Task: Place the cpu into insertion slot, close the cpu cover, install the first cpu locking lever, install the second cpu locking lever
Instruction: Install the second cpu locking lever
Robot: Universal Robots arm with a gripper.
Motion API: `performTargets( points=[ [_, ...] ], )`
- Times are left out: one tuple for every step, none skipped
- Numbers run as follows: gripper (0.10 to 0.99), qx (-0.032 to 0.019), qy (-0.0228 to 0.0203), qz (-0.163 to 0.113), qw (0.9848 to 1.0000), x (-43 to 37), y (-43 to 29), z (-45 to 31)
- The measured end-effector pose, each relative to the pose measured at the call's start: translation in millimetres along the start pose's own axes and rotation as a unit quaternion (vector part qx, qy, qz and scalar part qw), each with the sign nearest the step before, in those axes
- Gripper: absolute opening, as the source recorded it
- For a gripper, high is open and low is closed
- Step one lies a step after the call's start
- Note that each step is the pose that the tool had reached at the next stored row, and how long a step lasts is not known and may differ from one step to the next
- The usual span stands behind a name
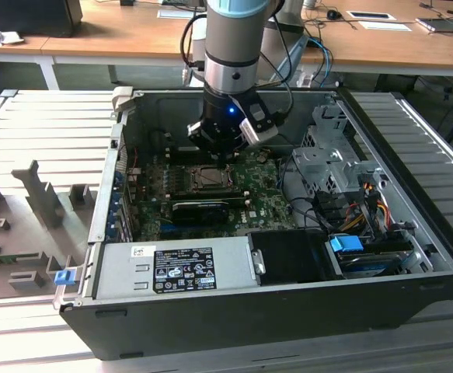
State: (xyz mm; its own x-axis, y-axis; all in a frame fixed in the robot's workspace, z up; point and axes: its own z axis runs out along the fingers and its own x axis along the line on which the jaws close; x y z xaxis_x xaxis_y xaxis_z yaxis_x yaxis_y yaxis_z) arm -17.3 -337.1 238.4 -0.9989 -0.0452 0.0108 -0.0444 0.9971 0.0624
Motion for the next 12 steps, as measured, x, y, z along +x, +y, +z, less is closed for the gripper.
performTargets(
  points=[
    [0.106,-0.0108,-0.0003,0.0,0.9999,0.2,-5.7,0.6],
    [0.106,-0.0248,-0.001,0.0,0.9997,0.4,-9.4,0.7],
    [0.106,-0.0261,-0.001,-0.001,0.9997,0.4,-11.3,0.9],
    [0.106,-0.0261,-0.0009,-0.001,0.9997,0.5,-13.0,1.0],
    [0.106,-0.0261,-0.0008,-0.002,0.9997,0.7,-16.0,1.1],
    [0.106,-0.026,-0.0007,-0.003,0.9997,0.9,-18.0,1.1],
    [0.106,-0.0251,-0.0006,-0.004,0.9997,1.0,-19.9,1.3],
    [0.106,-0.0236,-0.0005,-0.005,0.9997,1.2,-21.6,1.4],
    [0.106,-0.0229,-0.0004,-0.005,0.9997,1.3,-23.3,1.6],
    [0.106,-0.0225,-0.0004,-0.005,0.9997,1.5,-25.8,1.7],
    [0.106,-0.0225,-0.0003,-0.005,0.9997,1.6,-27.4,1.8],
    [0.106,-0.0225,-0.0003,-0.005,0.9997,1.7,-28.4,1.9]
  ],
)
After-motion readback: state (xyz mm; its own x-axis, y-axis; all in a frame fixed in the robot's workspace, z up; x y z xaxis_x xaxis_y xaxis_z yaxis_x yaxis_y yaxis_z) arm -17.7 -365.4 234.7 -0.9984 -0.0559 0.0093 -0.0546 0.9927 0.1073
